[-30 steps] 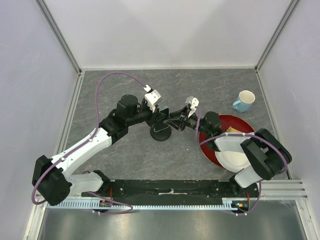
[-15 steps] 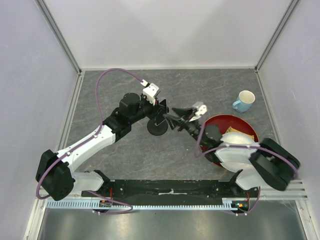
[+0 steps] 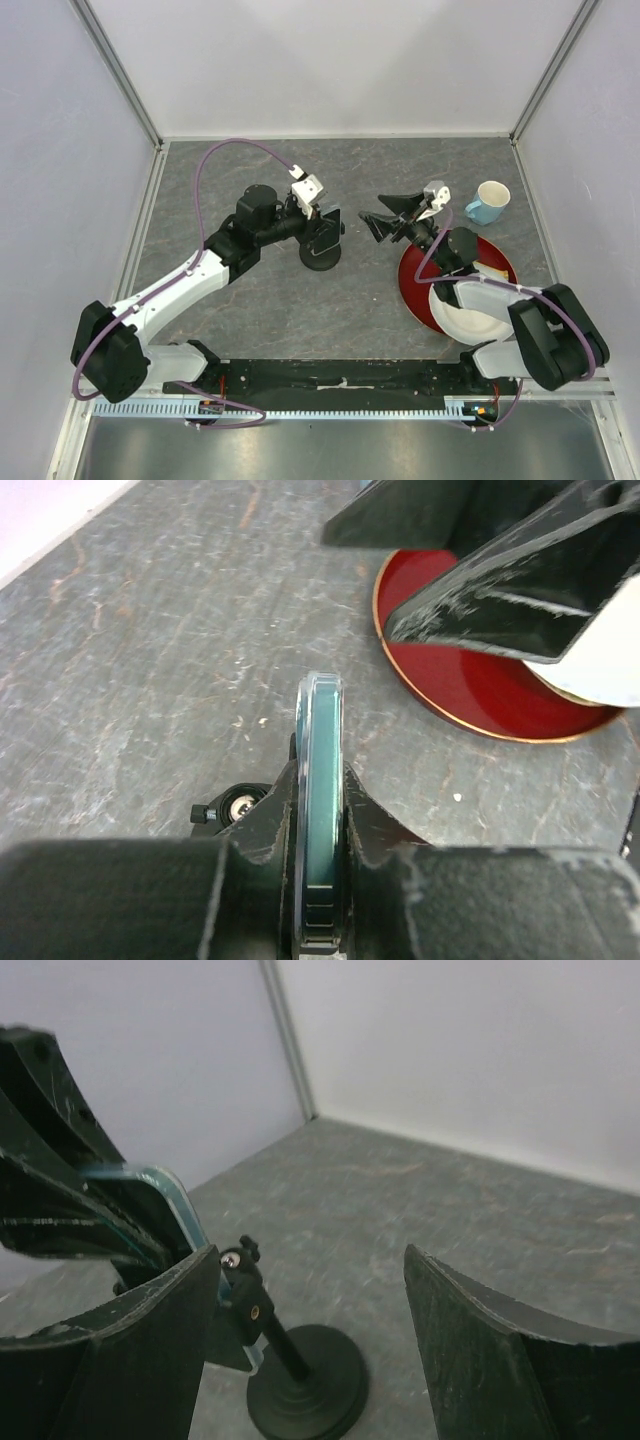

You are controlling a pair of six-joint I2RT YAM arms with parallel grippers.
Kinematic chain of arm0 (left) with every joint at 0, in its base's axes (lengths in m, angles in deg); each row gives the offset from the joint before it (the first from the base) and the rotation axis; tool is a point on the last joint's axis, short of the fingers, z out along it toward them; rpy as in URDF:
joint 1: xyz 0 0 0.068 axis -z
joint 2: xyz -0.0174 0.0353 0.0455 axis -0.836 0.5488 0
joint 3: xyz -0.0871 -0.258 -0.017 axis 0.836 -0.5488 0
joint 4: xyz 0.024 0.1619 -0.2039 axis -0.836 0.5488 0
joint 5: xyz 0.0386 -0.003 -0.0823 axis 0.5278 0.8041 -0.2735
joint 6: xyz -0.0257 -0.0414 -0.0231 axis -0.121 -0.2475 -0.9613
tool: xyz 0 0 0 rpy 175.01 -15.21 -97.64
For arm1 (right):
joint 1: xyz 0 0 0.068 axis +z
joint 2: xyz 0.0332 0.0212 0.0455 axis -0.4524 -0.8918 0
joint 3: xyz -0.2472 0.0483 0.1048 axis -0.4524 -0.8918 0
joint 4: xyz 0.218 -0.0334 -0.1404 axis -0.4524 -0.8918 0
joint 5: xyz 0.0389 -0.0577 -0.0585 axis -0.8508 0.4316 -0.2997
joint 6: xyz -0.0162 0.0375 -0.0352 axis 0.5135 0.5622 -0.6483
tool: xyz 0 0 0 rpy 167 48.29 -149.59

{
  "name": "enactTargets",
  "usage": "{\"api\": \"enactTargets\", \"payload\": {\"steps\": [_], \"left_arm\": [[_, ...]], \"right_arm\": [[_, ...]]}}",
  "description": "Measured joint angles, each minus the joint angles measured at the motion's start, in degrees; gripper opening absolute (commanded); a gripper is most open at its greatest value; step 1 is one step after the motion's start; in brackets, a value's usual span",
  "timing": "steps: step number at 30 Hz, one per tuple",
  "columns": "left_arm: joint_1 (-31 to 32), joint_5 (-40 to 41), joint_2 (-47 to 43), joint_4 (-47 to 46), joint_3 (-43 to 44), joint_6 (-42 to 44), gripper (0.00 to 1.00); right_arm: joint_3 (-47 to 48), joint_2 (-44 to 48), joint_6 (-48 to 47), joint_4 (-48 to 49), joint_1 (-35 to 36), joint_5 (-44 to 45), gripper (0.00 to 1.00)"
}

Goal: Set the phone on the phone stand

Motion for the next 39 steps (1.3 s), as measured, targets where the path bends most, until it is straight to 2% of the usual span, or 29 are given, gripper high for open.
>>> {"api": "enactTargets", "payload": {"steps": [6, 12, 15, 24, 27, 33, 39], "left_arm": [[0.15, -4.11, -0.24, 1.27, 0.0, 0.9, 0.02], [0.63, 1.31, -0.26, 0.98, 0.07, -1.75, 0.02], [1.01, 7.3, -0.42, 0.72, 0.09, -4.44, 0.02], [0.55, 38.42, -1.97, 4.11, 0.37, -7.15, 0.02], [-1.99, 43.58, -2.51, 5.57, 0.37, -7.5, 0.02], [-13.4, 42.4, -2.78, 5.97, 0.39, -10.19, 0.02], [-25.09, 33.07, -3.41, 5.7, 0.33, -11.52, 0.02]], "right_arm": [[0.35, -3.82, 4.81, 1.95, -2.91, -9.22, 0.82], [0.35, -3.93, 6.47, 3.54, -4.5, -9.88, 0.82], [0.35, -4.39, 6.91, 3.72, -4.85, -9.86, 0.82], [0.35, -5.75, 7.78, 3.93, -5.01, -9.86, 0.82], [0.35, -6.05, 7.96, 4.04, -5.01, -9.86, 0.82], [0.35, -6.19, 8.22, 4.04, -5.01, -9.88, 0.82], [0.35, -6.38, 8.35, 4.04, -5.01, -9.88, 0.82]]}}
